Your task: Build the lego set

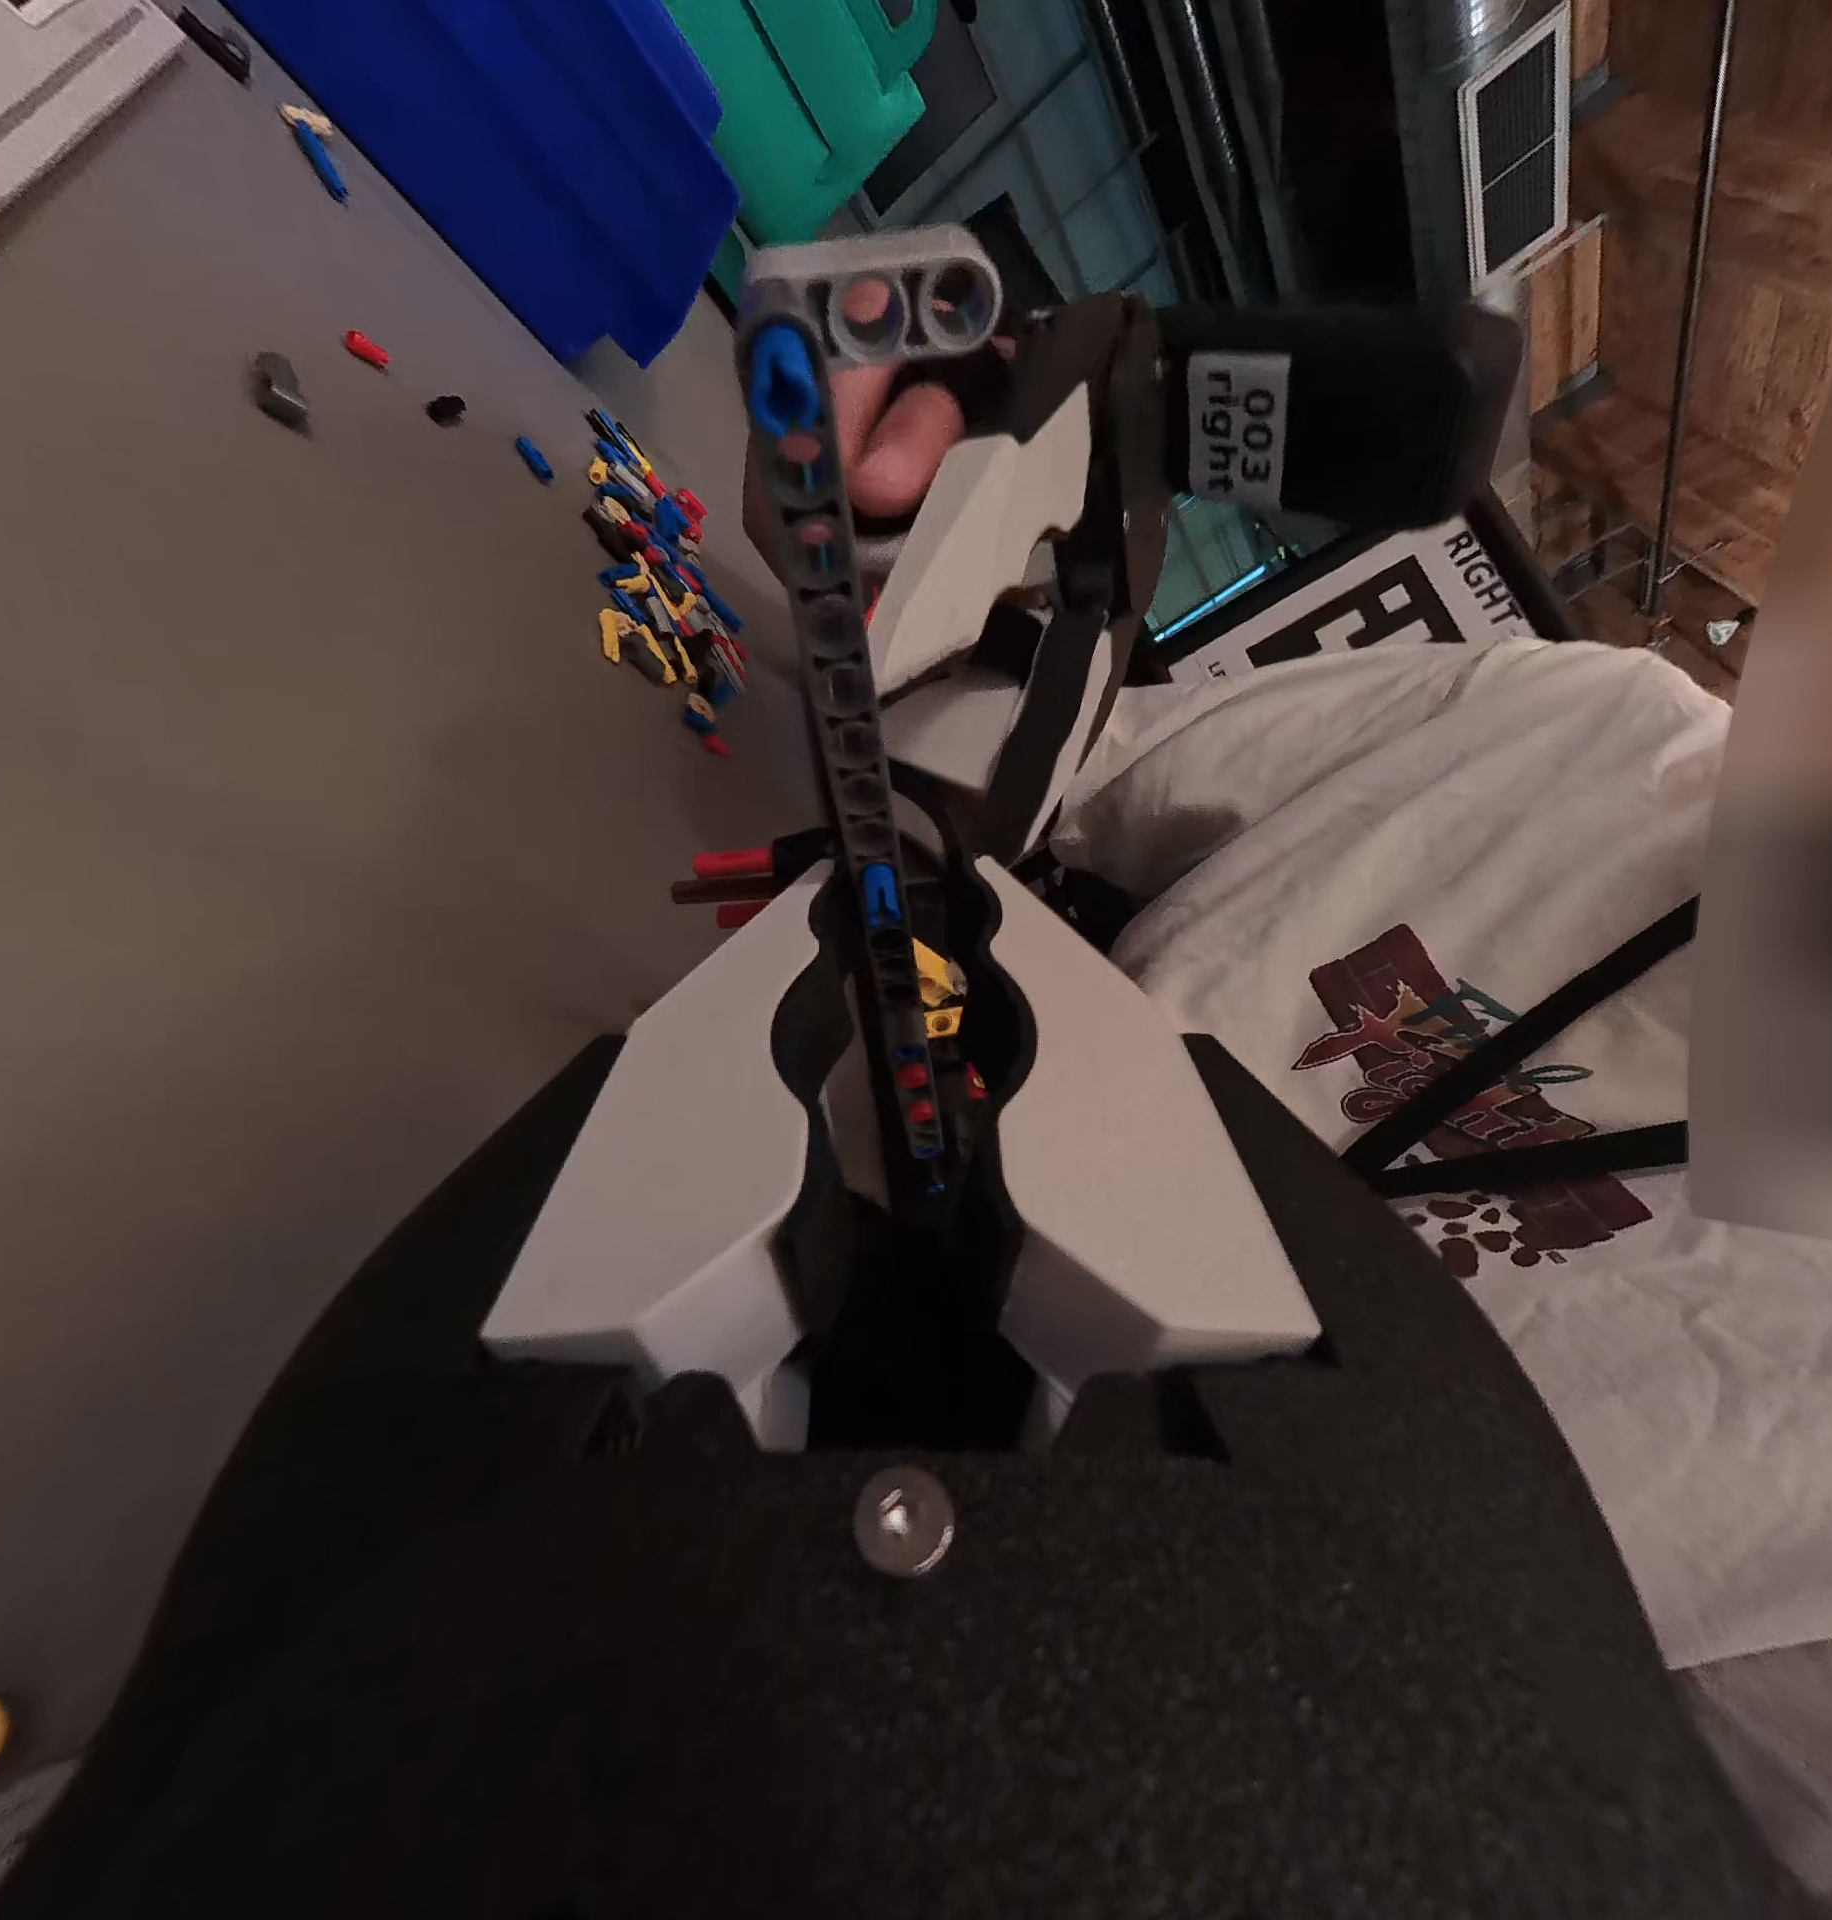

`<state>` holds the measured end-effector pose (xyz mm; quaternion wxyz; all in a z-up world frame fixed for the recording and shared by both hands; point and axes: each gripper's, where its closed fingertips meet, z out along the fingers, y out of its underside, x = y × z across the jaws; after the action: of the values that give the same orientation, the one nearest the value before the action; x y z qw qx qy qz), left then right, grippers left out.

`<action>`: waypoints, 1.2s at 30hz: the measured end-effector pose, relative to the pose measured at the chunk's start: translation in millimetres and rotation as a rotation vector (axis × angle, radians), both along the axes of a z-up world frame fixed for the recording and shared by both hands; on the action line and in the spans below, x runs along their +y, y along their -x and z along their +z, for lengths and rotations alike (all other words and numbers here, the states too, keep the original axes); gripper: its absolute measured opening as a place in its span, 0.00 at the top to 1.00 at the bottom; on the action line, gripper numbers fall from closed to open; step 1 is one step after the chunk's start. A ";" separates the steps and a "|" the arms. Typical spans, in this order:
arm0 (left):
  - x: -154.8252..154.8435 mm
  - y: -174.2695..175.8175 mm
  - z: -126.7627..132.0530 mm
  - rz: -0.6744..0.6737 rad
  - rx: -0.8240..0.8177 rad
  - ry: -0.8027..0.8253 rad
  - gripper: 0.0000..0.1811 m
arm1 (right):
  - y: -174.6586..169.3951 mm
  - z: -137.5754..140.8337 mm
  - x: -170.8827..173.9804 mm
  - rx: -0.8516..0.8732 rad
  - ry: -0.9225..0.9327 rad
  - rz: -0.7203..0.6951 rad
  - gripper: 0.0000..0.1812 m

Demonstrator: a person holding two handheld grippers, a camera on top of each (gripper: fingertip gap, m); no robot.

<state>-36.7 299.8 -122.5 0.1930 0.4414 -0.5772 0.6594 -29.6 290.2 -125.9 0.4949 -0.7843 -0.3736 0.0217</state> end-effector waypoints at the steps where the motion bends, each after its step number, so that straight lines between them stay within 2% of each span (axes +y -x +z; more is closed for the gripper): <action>1: 1.5 -1.1 -0.6 0.005 0.006 0.006 0.93 | 0.5 -3.9 3.1 -0.045 -0.010 0.005 0.70; 3: 3.3 -2.7 -2.5 0.013 0.017 0.005 0.93 | 1.2 -10.2 6.8 -0.110 -0.019 0.022 0.71; 9: -0.4 -0.8 -6.1 -0.005 0.020 -0.016 0.93 | 8.3 -19.0 8.5 -0.060 0.036 0.070 0.70; 10: -1.5 -0.1 -6.6 -0.011 0.020 -0.019 0.93 | 7.7 -18.7 9.7 -0.066 0.024 0.065 0.73; 17: -1.9 -1.3 -15.7 -0.002 0.038 -0.073 0.93 | 5.7 -28.4 10.2 -0.137 0.059 0.053 0.75; 20: -6.7 1.8 -12.7 -0.028 0.022 -0.067 0.93 | 3.3 -19.4 11.0 -0.117 0.027 0.056 0.92; 23: -6.4 -0.1 -19.2 -0.013 0.048 -0.097 0.93 | 0.7 -27.7 11.2 -0.183 0.003 0.044 0.92; 29: -6.7 -0.4 -16.6 -0.017 0.042 -0.093 0.93 | 0.0 -24.5 9.7 -0.022 0.036 0.009 0.91; 34: -3.6 -6.3 -17.3 0.024 0.031 -0.108 0.93 | -5.1 -26.2 12.7 -0.018 0.052 -0.044 0.92; 36: 2.5 -14.3 -16.5 0.085 0.016 -0.143 0.84 | -13.6 -28.0 16.9 0.012 0.058 -0.113 0.93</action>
<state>-22.4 302.3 -139.0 0.1374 0.4833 -0.6021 0.6205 -16.0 307.0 -153.9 0.4749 -0.8178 -0.3249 0.0094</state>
